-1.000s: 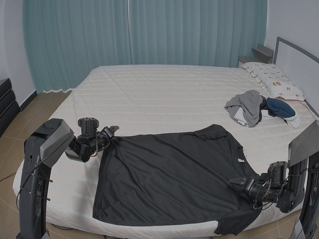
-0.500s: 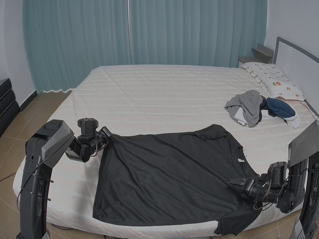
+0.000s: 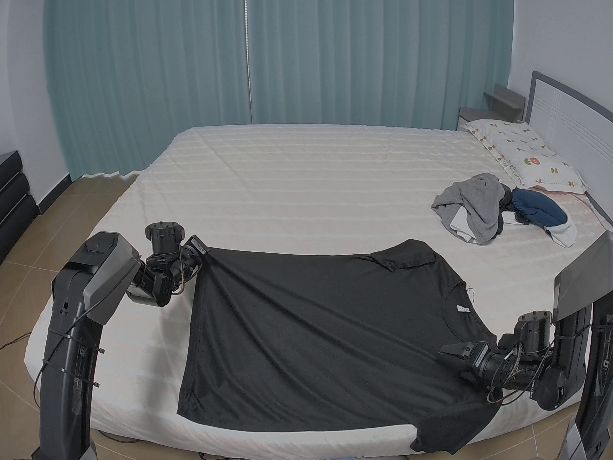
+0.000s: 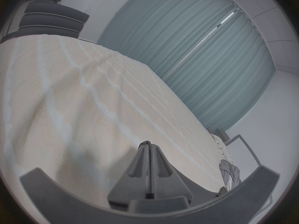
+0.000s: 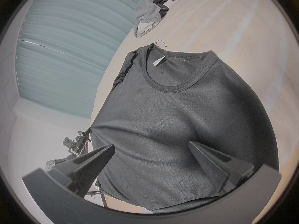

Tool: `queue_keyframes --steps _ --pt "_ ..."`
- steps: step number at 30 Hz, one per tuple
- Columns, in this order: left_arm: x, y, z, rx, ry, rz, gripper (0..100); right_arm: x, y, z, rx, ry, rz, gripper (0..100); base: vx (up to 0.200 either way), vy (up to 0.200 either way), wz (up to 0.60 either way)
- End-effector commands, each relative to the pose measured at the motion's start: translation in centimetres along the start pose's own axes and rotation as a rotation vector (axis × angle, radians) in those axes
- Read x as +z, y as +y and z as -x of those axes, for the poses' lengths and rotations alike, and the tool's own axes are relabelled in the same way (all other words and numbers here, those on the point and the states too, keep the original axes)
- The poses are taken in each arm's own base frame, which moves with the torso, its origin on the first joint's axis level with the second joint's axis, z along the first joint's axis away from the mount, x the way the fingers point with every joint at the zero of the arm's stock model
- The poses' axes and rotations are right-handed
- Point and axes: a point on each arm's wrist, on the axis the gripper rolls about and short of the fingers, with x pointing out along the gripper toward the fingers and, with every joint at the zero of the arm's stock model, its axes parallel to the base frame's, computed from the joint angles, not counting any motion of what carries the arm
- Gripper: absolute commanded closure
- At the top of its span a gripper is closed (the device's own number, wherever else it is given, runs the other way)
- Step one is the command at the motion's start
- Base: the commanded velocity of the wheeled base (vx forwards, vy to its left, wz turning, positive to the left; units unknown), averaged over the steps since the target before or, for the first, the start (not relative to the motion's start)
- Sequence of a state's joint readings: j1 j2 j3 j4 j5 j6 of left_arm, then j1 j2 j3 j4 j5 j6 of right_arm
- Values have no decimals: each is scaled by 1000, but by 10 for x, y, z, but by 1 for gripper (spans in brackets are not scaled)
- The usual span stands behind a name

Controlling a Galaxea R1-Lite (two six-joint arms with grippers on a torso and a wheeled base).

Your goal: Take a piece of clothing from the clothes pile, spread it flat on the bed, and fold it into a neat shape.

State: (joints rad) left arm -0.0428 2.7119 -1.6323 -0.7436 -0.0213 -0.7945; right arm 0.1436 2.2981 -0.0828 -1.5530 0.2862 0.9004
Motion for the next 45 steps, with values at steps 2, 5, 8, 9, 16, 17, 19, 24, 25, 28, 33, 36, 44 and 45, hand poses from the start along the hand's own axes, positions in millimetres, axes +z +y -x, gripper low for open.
queue_keyframes --steps 2,5,8,9,16,17,19,24,25,28,33,36,44,45 --pt "-2 3 -5 -1 -1 1 100 1 1 0 11 -7 4 0 0 0 0" --pt "-2 3 -5 -1 -1 1 100 1 1 0 11 -7 4 0 0 0 0" --pt "-2 3 -5 -1 1 1 100 1 1 0 11 -7 4 0 0 0 0" --pt "-2 3 -5 5 8 1 100 1 1 0 11 -7 4 0 0 0 0" --pt "-3 3 -3 14 19 2 0 1 1 0 11 -7 4 0 0 0 0" --pt "-3 3 -2 16 21 2 0 1 1 0 11 -7 4 0 0 0 0" --pt "-5 4 0 22 26 2 0 1 1 0 11 -7 3 0 0 0 0" --pt "17 -11 41 31 36 27 0 1 1 1 12 -8 2 0 0 0 0" --pt "20 -14 50 23 38 38 0 1 2 2 12 -8 2 0 0 0 0" --pt "27 -20 68 2 25 61 0 0 2 1 12 -6 3 0 0 0 0" --pt "39 -37 115 -10 17 69 0 2 1 5 8 -13 -4 0 0 0 0" --pt "32 -32 152 19 76 67 0 1 1 6 7 -10 -3 0 -133 0 0" --pt "-1 -7 224 79 257 89 0 2 1 9 8 -17 -5 0 -200 0 0" --pt "-5 -3 228 86 270 88 0 2 2 9 9 -18 -5 0 -200 0 0"
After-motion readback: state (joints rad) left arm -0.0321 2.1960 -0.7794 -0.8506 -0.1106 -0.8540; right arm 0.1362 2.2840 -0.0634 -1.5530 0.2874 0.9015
